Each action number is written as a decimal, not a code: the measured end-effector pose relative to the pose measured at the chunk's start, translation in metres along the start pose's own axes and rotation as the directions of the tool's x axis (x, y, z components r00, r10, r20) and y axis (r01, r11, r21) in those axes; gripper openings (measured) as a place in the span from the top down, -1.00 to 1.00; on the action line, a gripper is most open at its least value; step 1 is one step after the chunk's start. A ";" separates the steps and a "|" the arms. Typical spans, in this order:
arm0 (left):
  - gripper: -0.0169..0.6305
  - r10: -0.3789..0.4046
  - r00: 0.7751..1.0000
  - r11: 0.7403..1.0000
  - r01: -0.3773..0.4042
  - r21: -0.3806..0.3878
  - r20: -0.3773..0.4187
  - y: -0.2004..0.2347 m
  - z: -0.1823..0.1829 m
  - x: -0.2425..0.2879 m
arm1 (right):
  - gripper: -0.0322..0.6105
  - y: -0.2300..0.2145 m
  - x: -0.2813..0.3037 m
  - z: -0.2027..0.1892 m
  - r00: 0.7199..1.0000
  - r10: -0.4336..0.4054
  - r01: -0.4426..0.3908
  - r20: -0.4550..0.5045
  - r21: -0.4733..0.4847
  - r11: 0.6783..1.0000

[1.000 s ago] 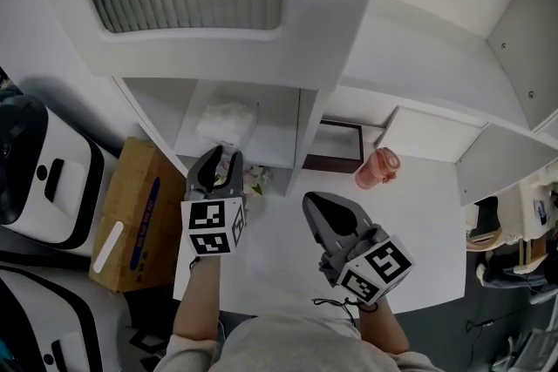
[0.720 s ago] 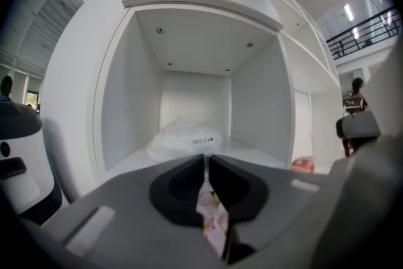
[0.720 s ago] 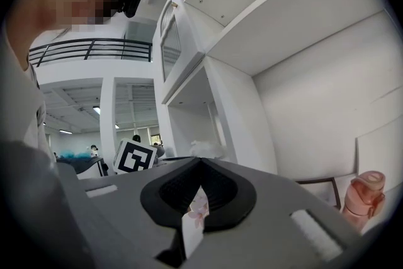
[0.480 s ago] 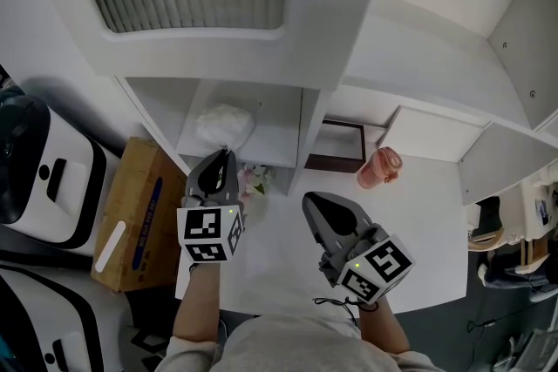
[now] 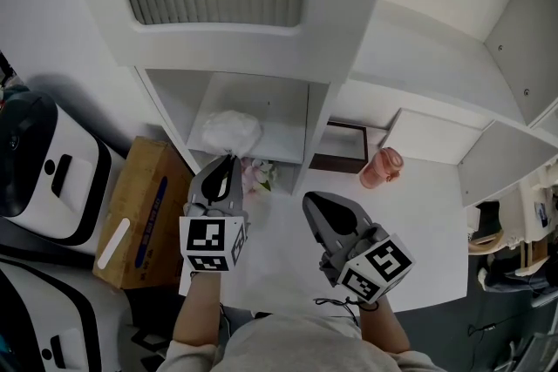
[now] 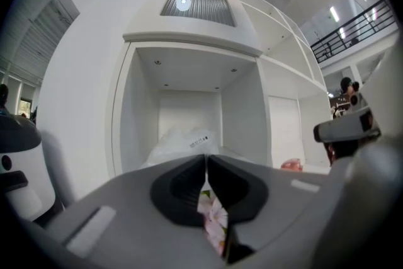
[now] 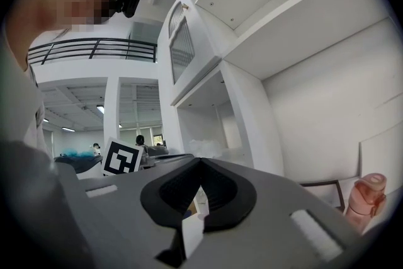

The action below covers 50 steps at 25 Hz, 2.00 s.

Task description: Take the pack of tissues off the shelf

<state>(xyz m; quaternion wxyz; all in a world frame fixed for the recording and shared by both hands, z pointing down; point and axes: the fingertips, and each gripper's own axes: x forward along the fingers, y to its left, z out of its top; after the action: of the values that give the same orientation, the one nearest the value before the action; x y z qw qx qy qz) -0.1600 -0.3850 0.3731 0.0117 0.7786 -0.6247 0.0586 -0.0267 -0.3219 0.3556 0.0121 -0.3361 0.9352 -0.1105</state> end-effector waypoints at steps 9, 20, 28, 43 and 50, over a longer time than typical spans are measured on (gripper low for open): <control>0.92 -0.022 0.999 0.999 0.020 0.030 0.040 -0.003 0.014 -0.037 | 0.89 0.026 -0.001 0.002 1.000 0.018 -0.018 0.008 -0.014 1.000; 0.92 -0.058 0.996 0.998 0.056 0.039 0.063 -0.011 0.022 -0.086 | 0.89 0.060 -0.008 -0.001 1.000 0.028 -0.027 0.012 -0.026 0.999; 0.92 -0.087 0.993 0.996 0.084 0.035 0.080 -0.020 0.026 -0.122 | 0.90 0.085 -0.019 -0.005 0.999 0.030 -0.030 0.015 -0.031 0.999; 0.92 -0.136 0.988 0.990 0.132 0.059 0.078 -0.030 0.008 -0.208 | 0.89 0.150 -0.047 -0.029 0.999 0.020 -0.020 0.033 -0.012 1.000; 0.92 -0.142 0.985 0.990 0.139 0.037 0.096 -0.026 0.013 -0.238 | 0.90 0.182 -0.041 -0.029 0.998 0.050 -0.049 0.027 -0.048 0.998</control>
<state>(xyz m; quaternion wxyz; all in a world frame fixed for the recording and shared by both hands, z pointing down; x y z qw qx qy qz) -0.1841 -0.1495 0.3367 -0.0264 0.8227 -0.5672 0.0287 -0.1113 -0.1539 0.3429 0.0200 -0.3146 0.9454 -0.0833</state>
